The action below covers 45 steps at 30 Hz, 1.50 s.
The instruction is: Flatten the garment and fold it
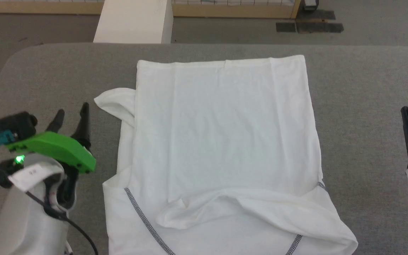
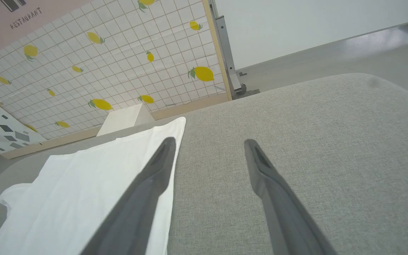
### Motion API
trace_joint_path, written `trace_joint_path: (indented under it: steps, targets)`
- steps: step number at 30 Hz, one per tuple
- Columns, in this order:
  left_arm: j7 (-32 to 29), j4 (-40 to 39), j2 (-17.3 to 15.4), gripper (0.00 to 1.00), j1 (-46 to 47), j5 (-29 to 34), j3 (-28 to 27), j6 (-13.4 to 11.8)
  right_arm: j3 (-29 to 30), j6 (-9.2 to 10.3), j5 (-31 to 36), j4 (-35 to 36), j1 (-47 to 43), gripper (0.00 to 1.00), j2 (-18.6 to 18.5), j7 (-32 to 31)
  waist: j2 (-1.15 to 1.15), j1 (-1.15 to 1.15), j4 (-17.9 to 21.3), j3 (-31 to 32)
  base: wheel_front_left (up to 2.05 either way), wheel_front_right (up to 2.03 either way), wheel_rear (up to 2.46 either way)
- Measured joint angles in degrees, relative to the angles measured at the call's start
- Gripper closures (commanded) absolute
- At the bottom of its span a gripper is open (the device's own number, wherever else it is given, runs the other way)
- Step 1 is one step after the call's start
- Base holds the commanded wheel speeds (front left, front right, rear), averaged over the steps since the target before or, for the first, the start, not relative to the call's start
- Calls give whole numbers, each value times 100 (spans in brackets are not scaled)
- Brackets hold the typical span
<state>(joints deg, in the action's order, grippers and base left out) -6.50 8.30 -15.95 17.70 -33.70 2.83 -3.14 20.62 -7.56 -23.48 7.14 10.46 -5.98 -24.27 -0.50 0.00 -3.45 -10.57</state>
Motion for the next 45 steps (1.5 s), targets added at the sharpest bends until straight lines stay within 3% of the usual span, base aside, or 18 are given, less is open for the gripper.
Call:
trace_joint_path:
  steps: [5, 13, 19, 27, 28, 30, 38, 45]
  targets:
    - [-1544, 570, -485, 0, 1126, -355, 7, 30, -32, 0, 2, 216, 286, 0, -16, -103, 0, 0, 21, -451, 0, 0, 0]
    - [-3236, 1040, -673, 0, 2345, -676, 107, -526, -166, 0, 0, 367, 602, 0, -40, -194, 0, 1, 121, -1234, 0, 0, 0]
    - [-3877, 1243, -792, 0, 2538, -432, 432, -813, -221, 0, -1, 371, 698, 0, -49, -187, 0, 1, 255, -1643, 0, 0, 0]
    - [-4049, 1277, -860, 0, 2570, -336, 556, -957, -237, 0, 0, 388, 711, 0, -79, -186, 0, 1, 417, -1899, 0, 0, 0]
    - [-4065, 1271, -868, 57, 2570, -348, 545, -962, -234, 0, 0, 388, 711, 0, -80, -186, 0, 1, 421, -1908, 0, 0, 0]
    - [-4046, 1268, -870, 100, 2553, -355, 541, -962, -241, 0, 2, 387, 711, 0, -78, -186, 0, 1, 416, -1908, 0, 0, 0]
    - [-3144, 1289, -532, 100, 2293, -757, -51, -1062, -276, 0, 69, 301, 710, 0, -75, -158, 0, 1, 325, -1671, 0, 0, 0]
    - [-2360, 950, -622, 100, 2210, -825, -563, -1091, -285, 0, 87, 76, 621, 0, -33, -101, 0, 1, 195, -1237, 0, 0, 0]
